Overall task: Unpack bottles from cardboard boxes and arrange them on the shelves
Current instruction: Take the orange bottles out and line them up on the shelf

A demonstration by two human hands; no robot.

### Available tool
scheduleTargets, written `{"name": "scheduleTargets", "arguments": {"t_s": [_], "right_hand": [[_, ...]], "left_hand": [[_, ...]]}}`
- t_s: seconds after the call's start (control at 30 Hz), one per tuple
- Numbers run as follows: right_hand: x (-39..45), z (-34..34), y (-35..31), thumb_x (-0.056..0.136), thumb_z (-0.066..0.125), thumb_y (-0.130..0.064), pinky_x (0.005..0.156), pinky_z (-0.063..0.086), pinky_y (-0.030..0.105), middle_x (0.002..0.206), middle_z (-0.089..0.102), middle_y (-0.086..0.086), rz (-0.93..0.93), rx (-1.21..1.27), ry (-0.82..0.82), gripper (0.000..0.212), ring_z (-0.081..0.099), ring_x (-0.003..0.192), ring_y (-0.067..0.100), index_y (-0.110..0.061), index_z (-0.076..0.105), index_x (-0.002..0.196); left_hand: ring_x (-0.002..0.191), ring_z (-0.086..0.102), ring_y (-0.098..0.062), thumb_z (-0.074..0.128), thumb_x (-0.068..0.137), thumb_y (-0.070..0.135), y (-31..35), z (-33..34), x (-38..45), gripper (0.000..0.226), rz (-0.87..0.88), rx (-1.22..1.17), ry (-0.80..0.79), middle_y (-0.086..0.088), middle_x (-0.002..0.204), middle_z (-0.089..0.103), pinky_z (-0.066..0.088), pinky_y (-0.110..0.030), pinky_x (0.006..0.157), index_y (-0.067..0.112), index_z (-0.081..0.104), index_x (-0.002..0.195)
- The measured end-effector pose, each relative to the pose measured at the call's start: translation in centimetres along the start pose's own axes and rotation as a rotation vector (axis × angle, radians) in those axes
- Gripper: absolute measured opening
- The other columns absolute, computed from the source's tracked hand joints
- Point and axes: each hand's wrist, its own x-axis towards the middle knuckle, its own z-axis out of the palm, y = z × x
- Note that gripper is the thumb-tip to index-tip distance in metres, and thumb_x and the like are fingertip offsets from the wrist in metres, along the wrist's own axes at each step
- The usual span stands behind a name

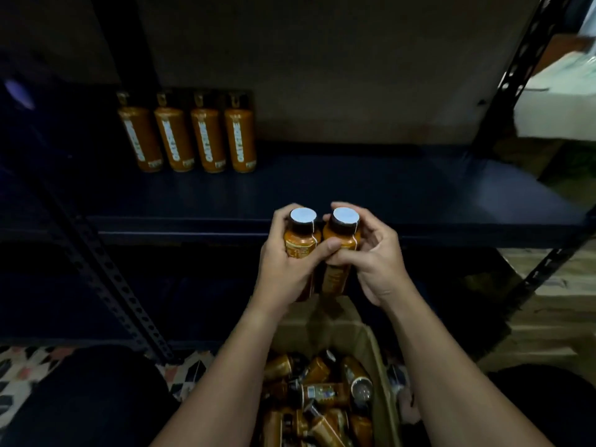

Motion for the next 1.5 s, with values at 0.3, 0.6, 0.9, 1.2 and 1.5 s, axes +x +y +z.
{"name": "scheduleTargets", "arguments": {"t_s": [0.3,0.6,0.9,1.2,1.5], "right_hand": [[7.7,0.4,-7.3,0.063,0.075,0.017,0.098,0.055,0.040,0.121,0.071,0.013,-0.167,-0.020,0.027,0.075,0.066,0.116,0.026,-0.020,0.068,0.127],[11.5,-0.7,-5.5,0.068,0.077,0.016,0.086,0.057,0.026,0.109,0.075,0.000,-0.096,-0.081,0.114,0.073,0.070,0.105,0.012,-0.028,0.068,0.126],[15.0,-2.8,-3.7,0.078,0.077,0.004,0.102,0.051,0.038,0.121,0.068,-0.004,-0.071,-0.151,0.220,0.077,0.065,0.111,0.009,-0.032,0.053,0.142],[15.3,-2.4,-2.2,0.080,0.079,-0.001,0.092,0.047,0.022,0.123,0.058,-0.015,-0.105,-0.206,0.302,0.076,0.059,0.113,0.003,-0.043,0.045,0.134],[15.0,-3.3,-1.2,0.082,0.070,0.006,0.102,0.048,0.043,0.124,0.061,-0.001,0.051,-0.153,0.263,0.074,0.059,0.115,0.015,-0.031,0.047,0.141]], "left_hand": [[0.112,0.065,-0.003,0.084,0.074,0.050,6.1,-0.1,9.0,0.065,0.157,0.023,0.011,0.018,0.118,0.065,0.056,-0.035,0.098,0.040,0.049,0.127],[0.111,0.066,0.000,0.079,0.086,0.032,2.9,0.6,13.5,0.060,0.098,-0.010,-0.019,0.023,0.116,0.068,0.053,-0.021,0.092,0.030,0.046,0.137],[0.100,0.064,0.006,0.078,0.089,0.029,0.7,0.0,16.9,0.060,0.076,0.079,0.059,0.019,0.105,0.067,0.048,-0.020,0.088,0.034,0.043,0.138],[0.097,0.060,0.016,0.078,0.088,0.032,0.9,0.2,17.6,0.065,0.064,0.092,0.093,0.019,0.110,0.063,0.045,-0.016,0.083,0.036,0.040,0.140],[0.115,0.053,-0.002,0.076,0.088,0.014,-0.1,-2.2,16.3,0.077,-0.130,0.009,-0.094,0.015,0.131,0.052,0.045,-0.032,0.101,0.041,0.032,0.146]]}}
